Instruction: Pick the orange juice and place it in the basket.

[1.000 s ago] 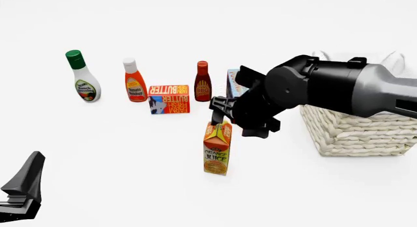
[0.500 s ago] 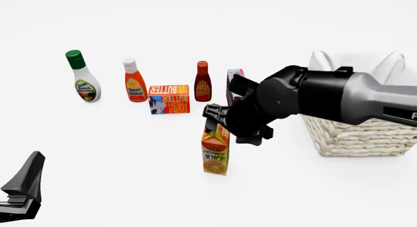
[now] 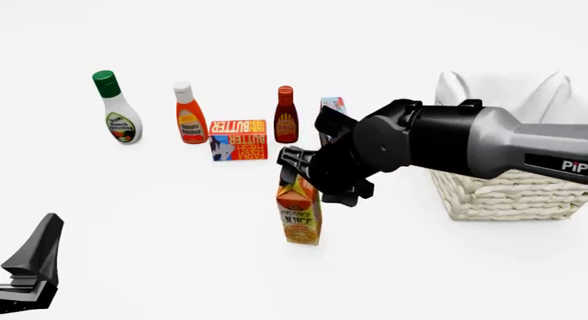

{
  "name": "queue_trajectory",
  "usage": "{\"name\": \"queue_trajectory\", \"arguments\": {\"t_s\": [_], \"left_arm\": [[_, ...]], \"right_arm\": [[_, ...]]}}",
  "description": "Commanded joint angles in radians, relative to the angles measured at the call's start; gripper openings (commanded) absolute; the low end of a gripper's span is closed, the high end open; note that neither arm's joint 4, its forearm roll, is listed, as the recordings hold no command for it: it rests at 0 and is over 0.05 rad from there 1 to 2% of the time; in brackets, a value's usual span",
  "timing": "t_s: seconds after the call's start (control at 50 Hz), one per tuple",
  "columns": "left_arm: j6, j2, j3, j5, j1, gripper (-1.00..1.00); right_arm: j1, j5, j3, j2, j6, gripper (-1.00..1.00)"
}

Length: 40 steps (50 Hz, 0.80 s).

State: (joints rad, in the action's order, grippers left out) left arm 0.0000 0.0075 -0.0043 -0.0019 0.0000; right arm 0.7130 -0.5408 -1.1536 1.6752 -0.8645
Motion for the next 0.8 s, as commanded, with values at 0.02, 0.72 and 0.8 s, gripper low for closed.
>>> {"name": "queue_trajectory", "arguments": {"t_s": [0.02, 0.72, 0.8], "left_arm": [[0.000, 0.000, 0.000, 0.000, 0.000, 1.00], [0.000, 0.000, 0.000, 0.000, 0.000, 1.00], [0.000, 0.000, 0.000, 0.000, 0.000, 1.00]], "right_arm": [[0.023, 0.024, 0.060, 0.050, -0.037, 1.00], [0.021, 0.026, 0.060, -0.035, -0.047, -1.00], [0.002, 0.002, 0.038, -0.060, -0.032, -1.00]]}}
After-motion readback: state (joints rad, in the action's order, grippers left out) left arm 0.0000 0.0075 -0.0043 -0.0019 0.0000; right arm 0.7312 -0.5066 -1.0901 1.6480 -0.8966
